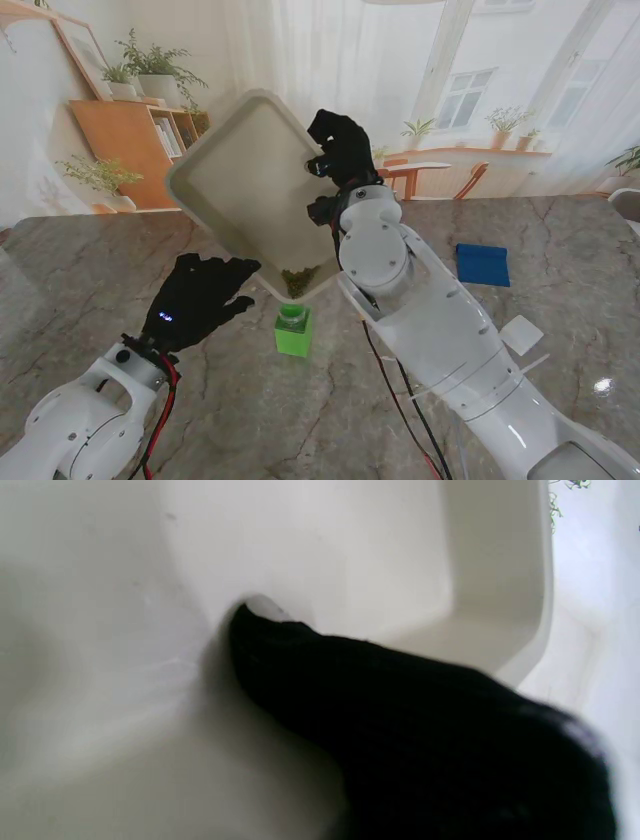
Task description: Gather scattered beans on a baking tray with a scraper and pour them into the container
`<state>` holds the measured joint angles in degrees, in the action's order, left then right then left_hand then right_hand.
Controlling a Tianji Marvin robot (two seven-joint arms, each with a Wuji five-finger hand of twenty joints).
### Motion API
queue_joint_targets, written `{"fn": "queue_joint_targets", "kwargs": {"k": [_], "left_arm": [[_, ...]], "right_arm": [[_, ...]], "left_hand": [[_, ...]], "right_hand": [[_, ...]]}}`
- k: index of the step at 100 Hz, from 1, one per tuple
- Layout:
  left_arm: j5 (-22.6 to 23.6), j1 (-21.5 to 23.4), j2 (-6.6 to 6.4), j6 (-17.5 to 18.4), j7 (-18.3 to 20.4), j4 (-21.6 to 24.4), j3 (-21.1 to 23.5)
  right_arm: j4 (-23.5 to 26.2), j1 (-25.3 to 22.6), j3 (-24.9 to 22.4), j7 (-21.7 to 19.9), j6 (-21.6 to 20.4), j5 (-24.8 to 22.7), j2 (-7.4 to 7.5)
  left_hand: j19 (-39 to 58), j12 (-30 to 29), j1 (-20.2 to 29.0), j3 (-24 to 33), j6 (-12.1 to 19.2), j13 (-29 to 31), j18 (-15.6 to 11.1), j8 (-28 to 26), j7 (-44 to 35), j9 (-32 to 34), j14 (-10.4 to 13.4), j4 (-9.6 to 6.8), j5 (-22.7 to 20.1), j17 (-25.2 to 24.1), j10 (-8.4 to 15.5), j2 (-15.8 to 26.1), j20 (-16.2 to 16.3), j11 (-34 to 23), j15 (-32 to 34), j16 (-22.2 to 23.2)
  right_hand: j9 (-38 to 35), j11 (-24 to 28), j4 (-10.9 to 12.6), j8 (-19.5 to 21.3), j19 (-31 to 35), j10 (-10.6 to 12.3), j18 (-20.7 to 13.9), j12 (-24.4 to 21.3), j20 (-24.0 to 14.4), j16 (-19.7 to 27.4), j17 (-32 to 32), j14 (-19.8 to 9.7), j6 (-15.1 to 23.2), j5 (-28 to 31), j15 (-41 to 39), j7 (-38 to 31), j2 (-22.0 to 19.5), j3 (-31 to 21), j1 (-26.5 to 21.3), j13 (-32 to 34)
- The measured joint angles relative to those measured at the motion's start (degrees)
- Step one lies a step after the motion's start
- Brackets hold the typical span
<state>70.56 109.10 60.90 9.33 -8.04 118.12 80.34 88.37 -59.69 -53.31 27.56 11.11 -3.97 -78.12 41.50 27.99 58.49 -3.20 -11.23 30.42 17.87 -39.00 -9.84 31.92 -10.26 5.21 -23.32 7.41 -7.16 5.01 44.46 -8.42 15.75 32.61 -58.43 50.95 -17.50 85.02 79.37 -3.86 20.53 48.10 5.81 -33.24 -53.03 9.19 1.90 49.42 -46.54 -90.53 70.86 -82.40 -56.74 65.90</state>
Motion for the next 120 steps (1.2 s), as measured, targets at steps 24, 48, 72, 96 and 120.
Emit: {"fn": "queue_joint_targets", "kwargs": {"k": [24, 48, 72, 96, 120], "left_arm": [[-0.2, 0.1, 0.00, -0.1, 0.2, 0.0, -0.1], [-0.6, -0.1, 0.00, 0.0, 0.7, 0.0, -0.4], [-0.5, -0.3, 0.00, 0.0, 0.6, 0.0, -0.7], [-0.5, -0.2, 0.00, -0.1, 0.6, 0.0, -0.8], [-0.6, -0.1, 0.00, -0.2, 0.8, 0.0, -0.6]], "right_arm": [[0.2, -0.1, 0.1, -0.3, -0.3, -0.7, 0.17], [0.4, -0.1, 0.1, -0.3, 0.1, -0.5, 0.17], [1.1, -0.4, 0.2, -0.6, 0.1, -0.8, 0.29], [1.4, -0.5, 0.2, -0.9, 0.1, -1.0, 0.38], [1.3, -0.3, 0.5, -0.9, 0.0, -1.0, 0.39]], "left_hand": [[0.0, 0.0, 0.0, 0.0, 0.0, 0.0, 0.0, 0.0, 0.0, 0.0, 0.0, 0.00, 0.0, 0.0, 0.0, 0.0, 0.0, 0.0, 0.0, 0.0], [0.0, 0.0, 0.0, 0.0, 0.0, 0.0, 0.0, 0.0, 0.0, 0.0, 0.0, 0.00, 0.0, 0.1, 0.0, 0.0, 0.0, 0.0, 0.0, 0.0], [0.0, 0.0, 0.0, 0.0, 0.0, 0.0, 0.0, 0.0, 0.0, 0.0, 0.0, 0.00, 0.0, 0.1, 0.0, 0.0, 0.0, 0.0, 0.0, 0.0], [0.0, 0.0, 0.0, 0.0, 0.0, 0.0, 0.0, 0.0, 0.0, 0.0, 0.0, 0.00, 0.0, 0.1, 0.0, 0.0, 0.0, 0.0, 0.0, 0.0], [0.0, 0.0, 0.0, 0.0, 0.0, 0.0, 0.0, 0.0, 0.0, 0.0, 0.0, 0.00, 0.0, 0.1, 0.0, 0.0, 0.6, 0.0, 0.0, 0.0]], "right_hand": [[0.0, 0.0, 0.0, 0.0, 0.0, 0.0, 0.0, 0.0, 0.0, 0.0, 0.0, 0.0, 0.0, 0.0, 0.0, 0.0, 0.0, 0.0, 0.0, 0.0], [0.0, 0.0, 0.0, 0.0, 0.0, 0.0, 0.0, 0.0, 0.0, 0.0, 0.0, 0.0, 0.0, 0.0, -0.1, 0.0, 0.0, 0.0, 0.0, 0.0], [0.0, 0.1, 0.0, 0.0, 0.0, 0.0, 0.0, 0.0, 0.0, 0.0, 0.0, 0.0, 0.0, 0.0, -0.1, 0.0, 0.0, 0.0, 0.0, 0.0], [0.0, 0.1, 0.0, 0.0, 0.0, 0.0, 0.0, 0.0, 0.0, 0.0, 0.0, 0.0, 0.0, 0.0, -0.2, 0.0, 0.0, 0.0, 0.0, 0.0], [0.3, 0.6, 0.0, 0.0, 0.0, 0.0, 0.0, 0.0, 0.0, 0.0, 0.0, 0.0, 0.0, 0.0, -0.8, 0.0, 0.0, 0.0, 0.0, -0.4]]}}
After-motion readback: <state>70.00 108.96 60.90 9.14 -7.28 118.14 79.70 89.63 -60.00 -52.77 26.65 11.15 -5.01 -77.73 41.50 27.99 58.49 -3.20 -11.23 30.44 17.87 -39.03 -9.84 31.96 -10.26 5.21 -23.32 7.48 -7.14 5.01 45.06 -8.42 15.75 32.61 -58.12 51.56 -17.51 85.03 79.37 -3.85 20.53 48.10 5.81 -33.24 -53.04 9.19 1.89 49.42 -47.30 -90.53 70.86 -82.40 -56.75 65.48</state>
